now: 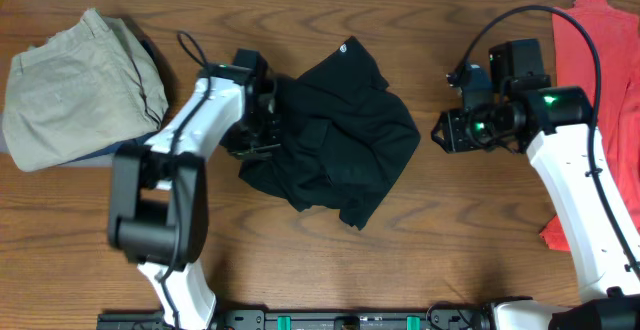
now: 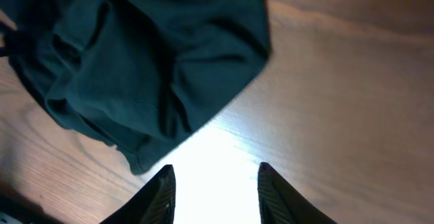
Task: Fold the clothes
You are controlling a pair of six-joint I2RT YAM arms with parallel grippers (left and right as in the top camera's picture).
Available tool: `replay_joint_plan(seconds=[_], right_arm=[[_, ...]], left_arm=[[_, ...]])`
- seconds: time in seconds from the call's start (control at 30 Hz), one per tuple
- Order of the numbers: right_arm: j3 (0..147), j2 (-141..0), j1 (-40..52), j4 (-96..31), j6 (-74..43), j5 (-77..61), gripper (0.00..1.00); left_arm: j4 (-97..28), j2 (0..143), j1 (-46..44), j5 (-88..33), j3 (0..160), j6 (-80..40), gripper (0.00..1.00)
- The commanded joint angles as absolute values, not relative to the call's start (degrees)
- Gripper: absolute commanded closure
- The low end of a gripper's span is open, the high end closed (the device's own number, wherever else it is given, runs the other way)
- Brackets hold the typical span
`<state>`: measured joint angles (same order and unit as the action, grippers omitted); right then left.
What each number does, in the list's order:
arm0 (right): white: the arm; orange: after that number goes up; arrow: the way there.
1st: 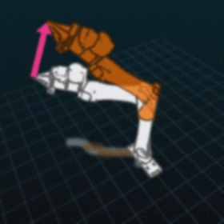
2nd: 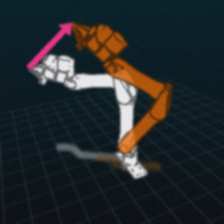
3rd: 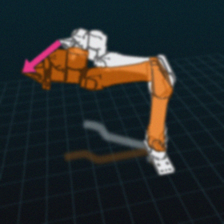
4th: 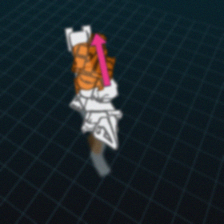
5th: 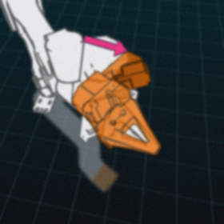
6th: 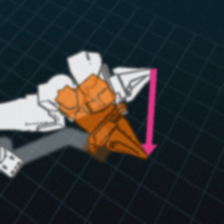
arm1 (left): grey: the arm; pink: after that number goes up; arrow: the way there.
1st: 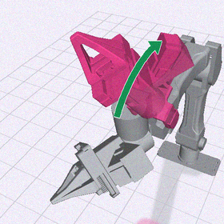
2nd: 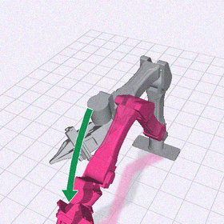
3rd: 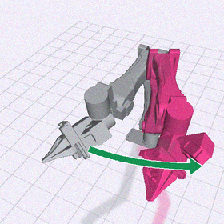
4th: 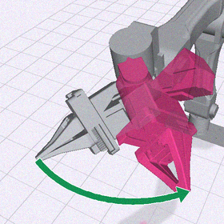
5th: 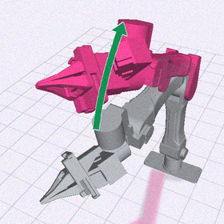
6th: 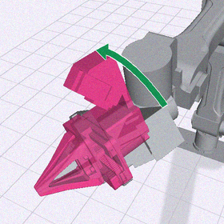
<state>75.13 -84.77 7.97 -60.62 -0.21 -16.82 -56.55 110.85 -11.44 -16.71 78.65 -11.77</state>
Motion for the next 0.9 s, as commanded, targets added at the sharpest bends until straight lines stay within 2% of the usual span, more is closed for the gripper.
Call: replay_joint_plan(seconds=[0.0,0.13,0.33,0.5,0.87], right_arm=[[74.70,-86.65,11.73,-58.50,-0.91,-18.96,0.61],[74.70,-90.19,17.15,-52.51,-4.43,-20.43,0.61],[74.70,-99.29,27.90,-40.12,-9.13,-21.41,0.53],[74.72,-107.37,35.16,-30.13,-11.20,-20.56,0.49],[74.72,-115.57,41.39,-25.41,-12.43,-9.87,0.42]], left_arm=[[-59.44,103.44,-8.84,-15.77,78.98,-11.68,0.94],[-63.83,98.21,-6.57,-15.77,78.98,-12.64,0.94],[-70.13,96.57,-6.24,-15.77,78.78,-12.71,0.94],[-70.48,96.60,-6.33,-15.77,75.20,-12.73,0.94],[-66.11,96.60,-6.33,-15.75,66.50,-12.71,0.94]])
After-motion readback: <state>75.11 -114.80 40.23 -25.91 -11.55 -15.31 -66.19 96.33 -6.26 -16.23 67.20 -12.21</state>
